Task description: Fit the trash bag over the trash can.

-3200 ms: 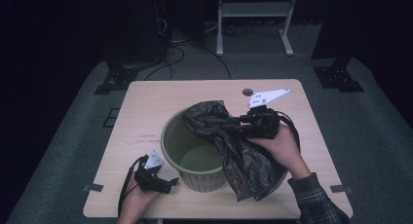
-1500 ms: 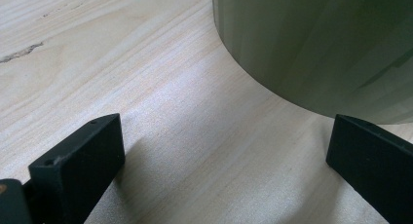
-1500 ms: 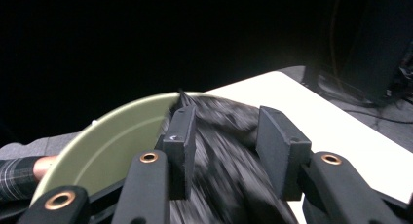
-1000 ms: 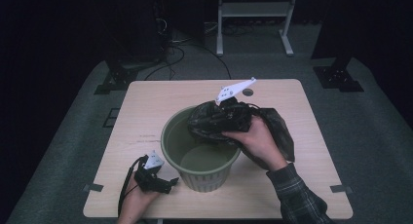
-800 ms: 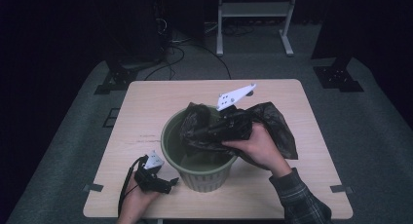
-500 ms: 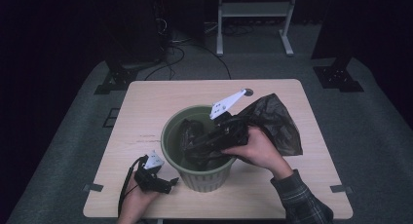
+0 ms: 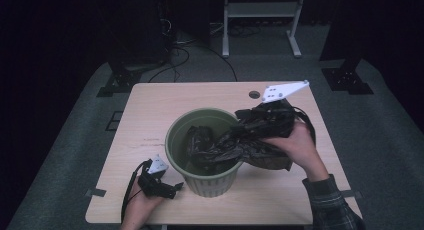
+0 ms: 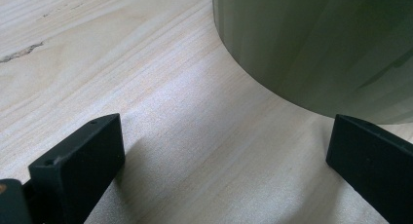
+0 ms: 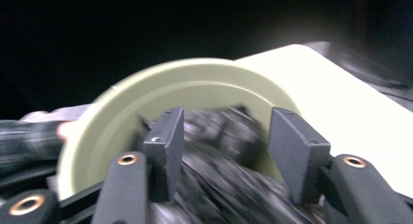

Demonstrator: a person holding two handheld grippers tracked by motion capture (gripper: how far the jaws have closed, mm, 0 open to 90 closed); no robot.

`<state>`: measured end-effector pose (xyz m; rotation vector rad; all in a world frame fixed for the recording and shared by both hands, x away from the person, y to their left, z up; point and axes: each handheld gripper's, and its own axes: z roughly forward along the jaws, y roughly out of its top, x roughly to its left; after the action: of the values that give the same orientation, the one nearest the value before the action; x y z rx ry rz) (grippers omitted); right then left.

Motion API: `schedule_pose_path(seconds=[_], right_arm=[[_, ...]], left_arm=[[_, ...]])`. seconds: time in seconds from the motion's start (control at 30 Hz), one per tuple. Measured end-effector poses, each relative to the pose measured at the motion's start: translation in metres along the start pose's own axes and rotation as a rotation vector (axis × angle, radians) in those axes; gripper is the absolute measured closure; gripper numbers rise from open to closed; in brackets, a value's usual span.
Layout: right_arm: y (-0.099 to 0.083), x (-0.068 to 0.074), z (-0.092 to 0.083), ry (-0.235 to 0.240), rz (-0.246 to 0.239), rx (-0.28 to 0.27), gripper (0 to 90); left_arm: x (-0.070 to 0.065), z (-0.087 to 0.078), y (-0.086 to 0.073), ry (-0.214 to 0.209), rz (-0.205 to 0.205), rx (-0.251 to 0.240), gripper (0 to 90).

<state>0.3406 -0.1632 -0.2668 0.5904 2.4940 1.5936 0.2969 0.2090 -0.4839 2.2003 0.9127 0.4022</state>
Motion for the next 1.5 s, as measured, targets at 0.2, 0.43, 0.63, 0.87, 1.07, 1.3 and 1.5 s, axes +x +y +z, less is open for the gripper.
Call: schedule_pose_path(seconds=[0.2, 0.43, 0.63, 0.87, 1.07, 1.3, 1.5], right_arm=[[-0.028, -0.022, -0.022, -0.050, 0.046, 0.004, 45.4], [-0.043, -0.034, -0.014, -0.011, 0.088, 0.060, 75.5], [-0.042, -0.031, -0.009, 0.013, 0.086, 0.060, 89.7], [-0.041, -0.030, -0.008, 0.011, 0.086, 0.062, 89.8], [-0.040, -0.031, -0.007, 0.017, 0.092, 0.064, 89.9], [-0.039, -0.030, -0.005, 0.019, 0.092, 0.063, 90.0], [-0.036, -0.029, -0.002, 0.025, 0.089, 0.059, 90.0]], left_arm=[[0.000, 0.000, 0.000, -0.003, -0.003, -0.002, 0.0], [0.005, -0.006, -0.005, -0.026, 0.014, 0.000, 0.0], [0.010, -0.032, 0.002, -0.095, 0.045, -0.073, 0.0], [0.005, -0.060, 0.019, -0.238, 0.115, -0.153, 0.0], [0.000, -0.083, 0.038, -0.271, 0.169, -0.166, 0.0], [0.004, -0.113, 0.057, -0.277, 0.186, -0.165, 0.0], [0.000, -0.139, 0.077, -0.311, 0.205, -0.248, 0.0]])
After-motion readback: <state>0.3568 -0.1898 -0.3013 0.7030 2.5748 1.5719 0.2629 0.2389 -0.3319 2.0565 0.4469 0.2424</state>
